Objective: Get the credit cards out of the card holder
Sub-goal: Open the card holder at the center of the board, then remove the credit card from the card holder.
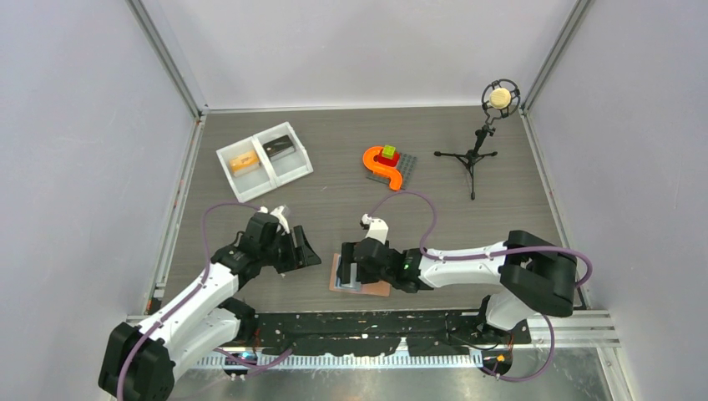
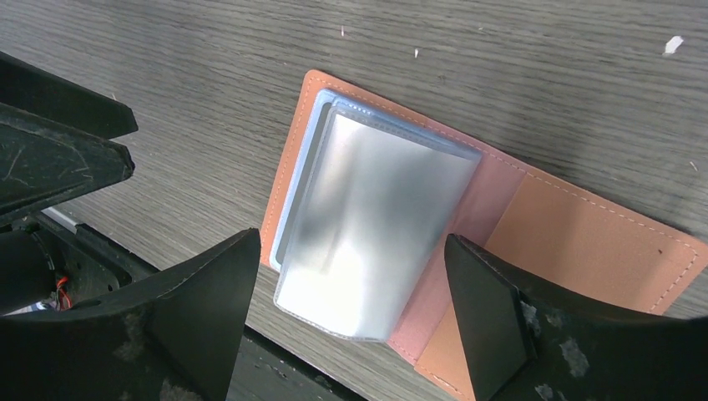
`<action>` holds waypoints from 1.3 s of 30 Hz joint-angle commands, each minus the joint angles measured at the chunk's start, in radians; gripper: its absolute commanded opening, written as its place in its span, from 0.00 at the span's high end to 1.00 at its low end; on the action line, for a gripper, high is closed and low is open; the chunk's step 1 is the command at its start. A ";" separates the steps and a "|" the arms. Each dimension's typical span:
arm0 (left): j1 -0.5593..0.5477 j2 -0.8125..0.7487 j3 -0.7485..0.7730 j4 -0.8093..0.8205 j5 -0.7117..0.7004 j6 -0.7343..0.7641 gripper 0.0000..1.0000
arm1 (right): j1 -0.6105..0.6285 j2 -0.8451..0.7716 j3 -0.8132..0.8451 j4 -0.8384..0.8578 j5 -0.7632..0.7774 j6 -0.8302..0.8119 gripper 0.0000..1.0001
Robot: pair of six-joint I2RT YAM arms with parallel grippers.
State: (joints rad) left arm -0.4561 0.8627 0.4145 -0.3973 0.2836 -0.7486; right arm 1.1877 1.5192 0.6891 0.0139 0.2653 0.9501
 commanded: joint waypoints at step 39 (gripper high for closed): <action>-0.157 0.237 0.048 0.350 0.113 -0.075 0.66 | -0.083 -0.216 -0.234 0.281 -0.015 -0.130 0.56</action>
State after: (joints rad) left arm -0.5983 1.0546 0.4248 -0.1570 0.3794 -0.8124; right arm 1.1084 1.3643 0.4541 0.3145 0.2031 0.8364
